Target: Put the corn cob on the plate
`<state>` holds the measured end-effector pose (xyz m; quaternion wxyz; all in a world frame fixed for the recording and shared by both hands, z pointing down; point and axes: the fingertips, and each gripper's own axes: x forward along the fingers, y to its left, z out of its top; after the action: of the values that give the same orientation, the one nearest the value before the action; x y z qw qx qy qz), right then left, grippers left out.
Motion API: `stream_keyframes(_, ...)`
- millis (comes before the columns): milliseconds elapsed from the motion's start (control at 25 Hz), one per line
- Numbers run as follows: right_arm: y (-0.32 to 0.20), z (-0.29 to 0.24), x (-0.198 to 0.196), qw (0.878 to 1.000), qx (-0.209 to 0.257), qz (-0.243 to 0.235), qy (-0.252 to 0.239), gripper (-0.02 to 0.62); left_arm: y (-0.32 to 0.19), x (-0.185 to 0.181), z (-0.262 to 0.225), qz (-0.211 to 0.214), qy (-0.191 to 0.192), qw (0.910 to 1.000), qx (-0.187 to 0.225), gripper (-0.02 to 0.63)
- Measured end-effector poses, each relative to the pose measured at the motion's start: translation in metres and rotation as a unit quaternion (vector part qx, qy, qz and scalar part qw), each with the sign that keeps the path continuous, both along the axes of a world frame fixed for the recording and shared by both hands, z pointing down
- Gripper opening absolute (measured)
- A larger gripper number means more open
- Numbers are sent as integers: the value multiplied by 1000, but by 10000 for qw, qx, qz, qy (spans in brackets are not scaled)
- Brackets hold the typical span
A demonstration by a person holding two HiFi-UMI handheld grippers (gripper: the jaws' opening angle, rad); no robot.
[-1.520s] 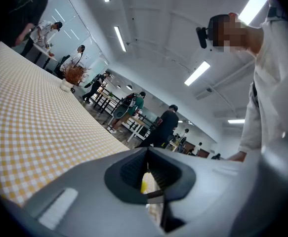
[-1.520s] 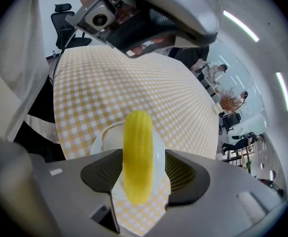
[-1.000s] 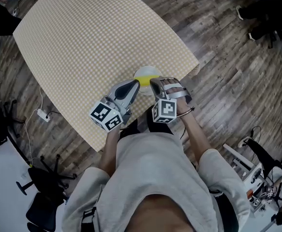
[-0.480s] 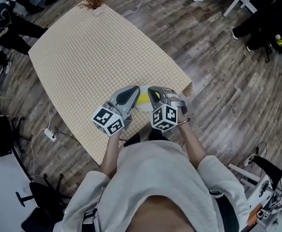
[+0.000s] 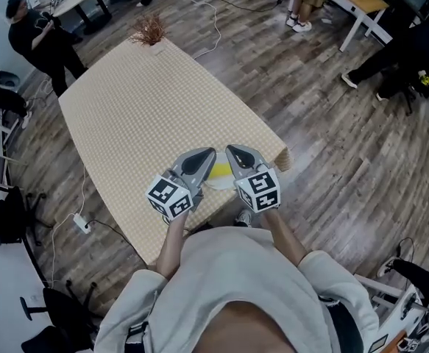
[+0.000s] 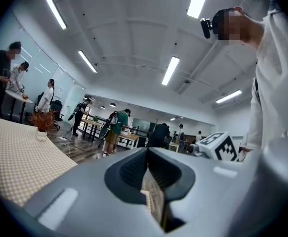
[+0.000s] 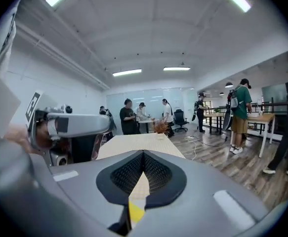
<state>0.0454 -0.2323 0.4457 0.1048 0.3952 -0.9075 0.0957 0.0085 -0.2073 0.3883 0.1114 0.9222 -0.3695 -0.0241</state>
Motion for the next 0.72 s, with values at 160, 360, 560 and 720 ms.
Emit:
stream_keyframes(160, 8, -10, 13, 9999, 95, 0, -104, -2, 8, 8, -6, -60, -116, 9999, 92, 8)
stream_keyframes(360, 17, -11, 21, 9998, 110, 43, -150, -2, 19, 17, -7, -47, -155, 9997, 160, 8)
stream_keyframes(560, 42, -10, 10, 9998, 108, 13, -135, -2, 39, 11, -2, -14, -42, 9999, 147, 8)
stream_keyframes(720, 65, -18, -7, 9997, 208, 127, -92, -3, 66, -10, -3, 26, 52, 9998, 187, 8)
